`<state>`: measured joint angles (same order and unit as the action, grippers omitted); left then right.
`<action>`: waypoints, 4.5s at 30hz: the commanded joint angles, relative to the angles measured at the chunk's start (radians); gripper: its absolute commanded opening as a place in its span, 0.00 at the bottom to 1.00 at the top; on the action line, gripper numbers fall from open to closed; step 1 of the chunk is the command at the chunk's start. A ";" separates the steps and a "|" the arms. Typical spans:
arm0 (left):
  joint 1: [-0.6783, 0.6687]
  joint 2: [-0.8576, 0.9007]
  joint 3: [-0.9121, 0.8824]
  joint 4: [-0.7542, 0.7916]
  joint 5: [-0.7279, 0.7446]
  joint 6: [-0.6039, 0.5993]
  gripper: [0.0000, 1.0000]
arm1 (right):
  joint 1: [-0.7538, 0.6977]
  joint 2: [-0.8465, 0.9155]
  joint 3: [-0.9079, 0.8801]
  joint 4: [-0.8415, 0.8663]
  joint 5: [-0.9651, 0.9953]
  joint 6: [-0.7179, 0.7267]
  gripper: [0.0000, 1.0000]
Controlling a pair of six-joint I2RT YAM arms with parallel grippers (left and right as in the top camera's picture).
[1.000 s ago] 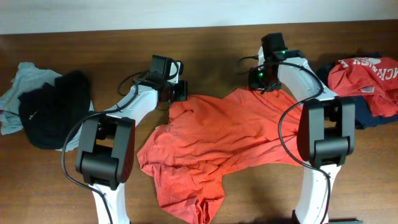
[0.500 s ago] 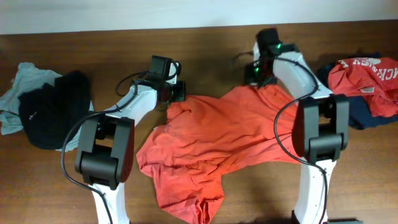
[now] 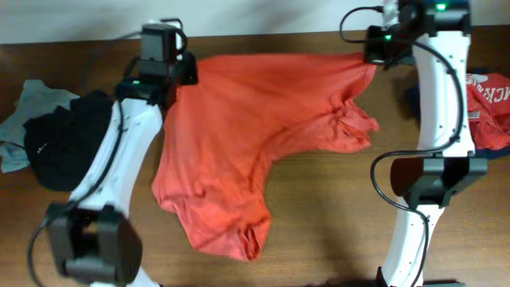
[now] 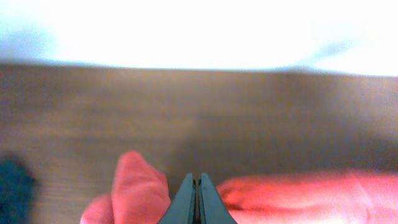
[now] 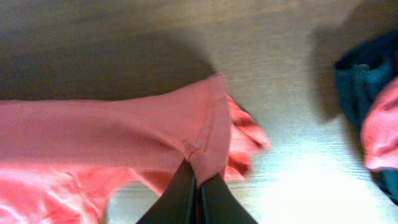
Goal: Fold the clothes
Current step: 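Lift the t-shirt by its top edge with both grippers and stretch it wide, then lower the t-shirt flat onto the table and release both grippers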
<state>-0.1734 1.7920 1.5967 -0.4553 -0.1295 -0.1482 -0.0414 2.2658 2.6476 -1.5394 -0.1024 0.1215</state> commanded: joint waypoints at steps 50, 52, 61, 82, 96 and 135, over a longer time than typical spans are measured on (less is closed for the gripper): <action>-0.031 -0.547 0.026 -0.150 -0.234 0.097 0.01 | -0.046 -0.738 -0.278 -0.159 0.317 0.055 0.04; -0.031 -0.491 0.026 -0.151 -0.234 0.097 0.01 | -0.046 -0.686 -0.278 -0.156 0.321 0.054 0.04; -0.031 -0.224 0.026 -0.116 -0.233 0.097 0.01 | -0.046 -0.365 -0.278 -0.040 0.316 0.032 0.04; -0.014 0.292 0.026 0.403 -0.238 0.097 0.01 | -0.044 0.117 -0.278 0.585 0.211 0.006 0.04; 0.031 0.351 0.138 0.462 -0.319 0.097 0.99 | -0.046 0.099 -0.199 0.590 0.164 0.010 0.99; 0.024 -0.033 -0.098 -0.648 0.085 -0.037 0.89 | 0.029 -0.340 -0.553 -0.083 0.005 -0.013 0.99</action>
<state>-0.1555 1.7561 1.5990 -1.1774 -0.0555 -0.1604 -0.0177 1.9301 2.1239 -1.6371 -0.1139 0.1261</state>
